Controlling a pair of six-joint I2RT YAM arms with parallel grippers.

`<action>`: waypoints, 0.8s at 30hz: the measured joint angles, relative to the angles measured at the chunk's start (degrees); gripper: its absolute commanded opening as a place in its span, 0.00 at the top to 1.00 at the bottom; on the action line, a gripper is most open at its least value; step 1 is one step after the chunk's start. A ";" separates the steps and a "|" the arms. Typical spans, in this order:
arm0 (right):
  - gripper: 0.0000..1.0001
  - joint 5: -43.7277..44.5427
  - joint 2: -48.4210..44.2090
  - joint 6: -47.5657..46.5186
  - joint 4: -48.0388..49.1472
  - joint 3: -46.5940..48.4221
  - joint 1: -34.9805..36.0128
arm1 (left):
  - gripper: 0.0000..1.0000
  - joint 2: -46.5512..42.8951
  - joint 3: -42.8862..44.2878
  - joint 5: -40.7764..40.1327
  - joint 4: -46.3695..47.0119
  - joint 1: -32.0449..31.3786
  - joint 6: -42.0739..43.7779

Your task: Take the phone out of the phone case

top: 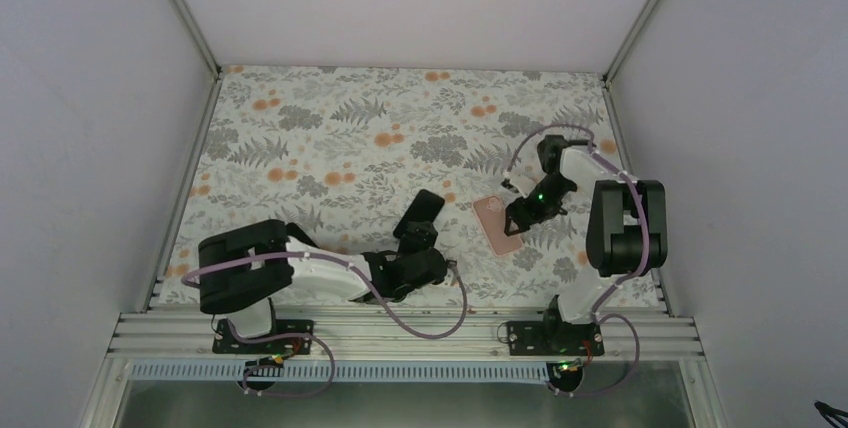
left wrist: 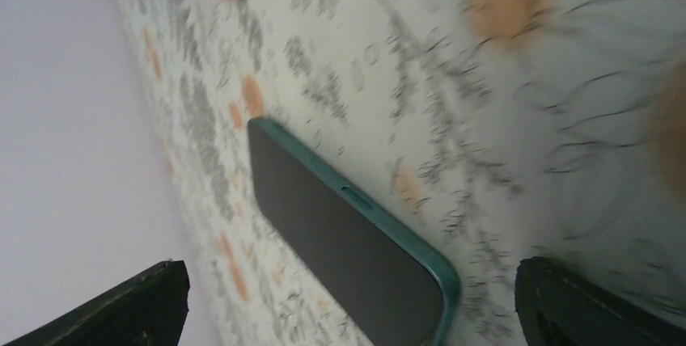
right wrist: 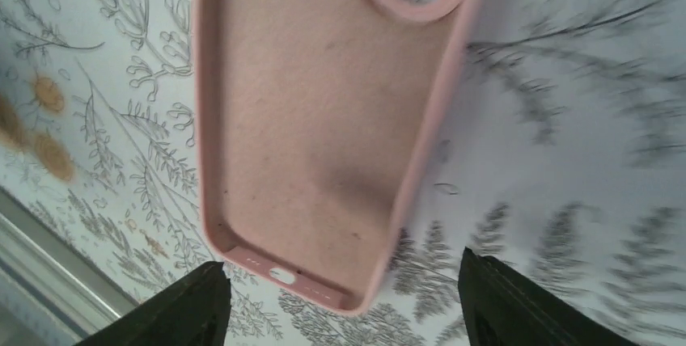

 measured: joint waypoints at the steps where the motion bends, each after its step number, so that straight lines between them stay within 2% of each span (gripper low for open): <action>1: 0.20 1.20 0.00 -0.28 -0.70 1.44 -0.24 | 0.00 -0.87 0.44 1.95 -1.95 -0.37 -0.46; 4: 0.13 3.91 -0.50 -0.72 -1.49 6.43 -0.26 | 0.00 -2.84 3.91 9.07 -10.71 -0.90 -1.92; 8: 0.11 8.85 -5.31 -1.16 1.57 13.22 1.73 | 0.00 -7.34 13.55 19.04 -22.56 1.22 -3.72; 9: 0.14 10.27 -6.84 -1.16 2.45 14.12 3.10 | 0.02 -8.70 16.83 21.53 -24.55 2.97 -4.09; 11: 0.20 12.09 -9.07 -1.03 4.07 14.40 7.28 | 0.21 -11.39 22.75 26.16 -26.82 9.01 -4.70; 12: 0.24 12.70 -9.62 -0.83 4.70 14.27 10.78 | 0.31 -13.27 25.00 27.98 -26.86 13.92 -4.76; 13: 0.31 12.85 -9.62 -0.79 5.29 14.08 13.40 | 0.48 -14.82 26.01 28.70 -26.62 17.94 -5.16; 14: 0.42 13.00 -9.35 -0.50 5.84 13.79 16.83 | 0.66 -16.79 26.47 29.57 -26.29 23.06 -4.81; 16: 0.64 12.66 -7.74 0.52 6.38 13.70 24.24 | 0.94 -20.44 26.01 30.34 -26.47 32.76 -3.78; 17: 0.76 12.24 -6.69 0.85 6.73 13.75 27.39 | 0.97 -22.08 25.31 31.10 -26.60 37.48 -3.15; 19: 0.95 11.19 -3.58 1.92 6.91 14.62 34.32 | 0.98 -24.94 22.99 32.61 -27.10 45.66 -1.95; 21: 0.97 9.33 1.36 3.80 7.10 17.57 41.68 | 0.98 -27.76 19.47 34.73 -27.87 53.53 -1.38; 24: 0.97 5.46 7.85 4.61 8.11 23.02 48.68 | 0.98 -30.49 14.05 36.41 -28.85 62.18 -0.46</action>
